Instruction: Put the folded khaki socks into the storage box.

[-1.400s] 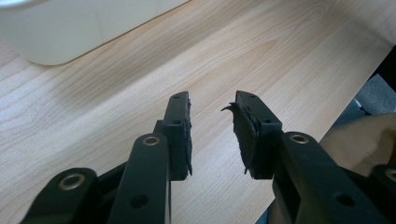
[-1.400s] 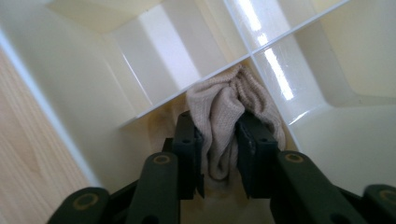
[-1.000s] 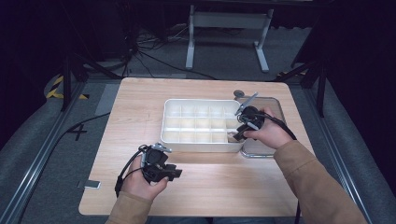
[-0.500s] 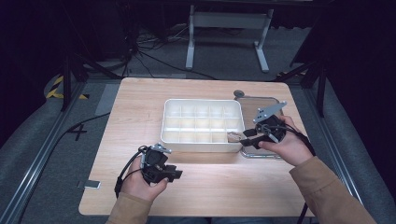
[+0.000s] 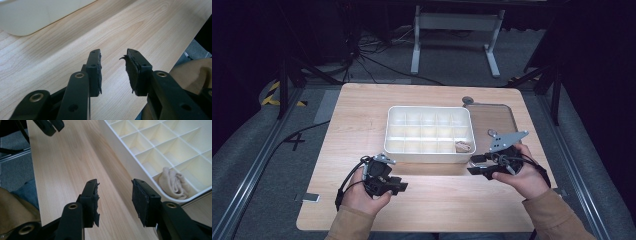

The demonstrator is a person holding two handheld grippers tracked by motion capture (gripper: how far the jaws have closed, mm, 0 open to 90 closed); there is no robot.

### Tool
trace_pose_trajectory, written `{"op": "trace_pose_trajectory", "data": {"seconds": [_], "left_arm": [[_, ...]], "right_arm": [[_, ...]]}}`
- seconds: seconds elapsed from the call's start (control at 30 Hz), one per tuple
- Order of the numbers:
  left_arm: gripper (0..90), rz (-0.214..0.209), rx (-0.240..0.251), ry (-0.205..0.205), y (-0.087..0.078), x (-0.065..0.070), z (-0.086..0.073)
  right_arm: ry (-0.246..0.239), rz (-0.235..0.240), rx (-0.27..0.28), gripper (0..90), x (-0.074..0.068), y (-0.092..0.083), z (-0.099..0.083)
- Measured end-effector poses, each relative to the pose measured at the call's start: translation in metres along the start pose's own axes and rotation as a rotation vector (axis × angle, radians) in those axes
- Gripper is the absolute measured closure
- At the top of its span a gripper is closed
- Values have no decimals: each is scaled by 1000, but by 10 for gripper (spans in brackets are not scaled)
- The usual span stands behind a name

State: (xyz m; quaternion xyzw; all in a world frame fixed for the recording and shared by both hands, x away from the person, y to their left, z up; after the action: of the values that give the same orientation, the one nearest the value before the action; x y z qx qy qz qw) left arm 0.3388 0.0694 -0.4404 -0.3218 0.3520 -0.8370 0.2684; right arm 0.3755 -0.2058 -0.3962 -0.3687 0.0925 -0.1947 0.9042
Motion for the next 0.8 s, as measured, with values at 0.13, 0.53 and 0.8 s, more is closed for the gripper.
{"op": "trace_pose_trajectory", "data": {"seconds": [0.13,0.53,0.8], "left_arm": [[653,0,-1,6,1,0,0],[643,-3,-9,13,3,0,0],[612,-8,-18,18,7,-4,-2]], "right_arm": [[-6,-4,5,559,-9,6,-10],[12,2,-7,554,-21,28,-30],[30,5,-58,545,-26,54,-54]]}}
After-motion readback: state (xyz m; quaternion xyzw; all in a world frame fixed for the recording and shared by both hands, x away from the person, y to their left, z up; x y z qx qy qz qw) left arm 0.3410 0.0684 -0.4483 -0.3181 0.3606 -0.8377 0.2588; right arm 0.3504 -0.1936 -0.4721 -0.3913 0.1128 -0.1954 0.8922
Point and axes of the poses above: each handheld gripper's, and its own axes: y roughly forward along the jaws, z roughly out of its top, x roughly to its right, the point moved 7 cm from there along y, roughly forward along the jaws, and after that the axes turned 2 degrees about -y, right-handed, at the moved point
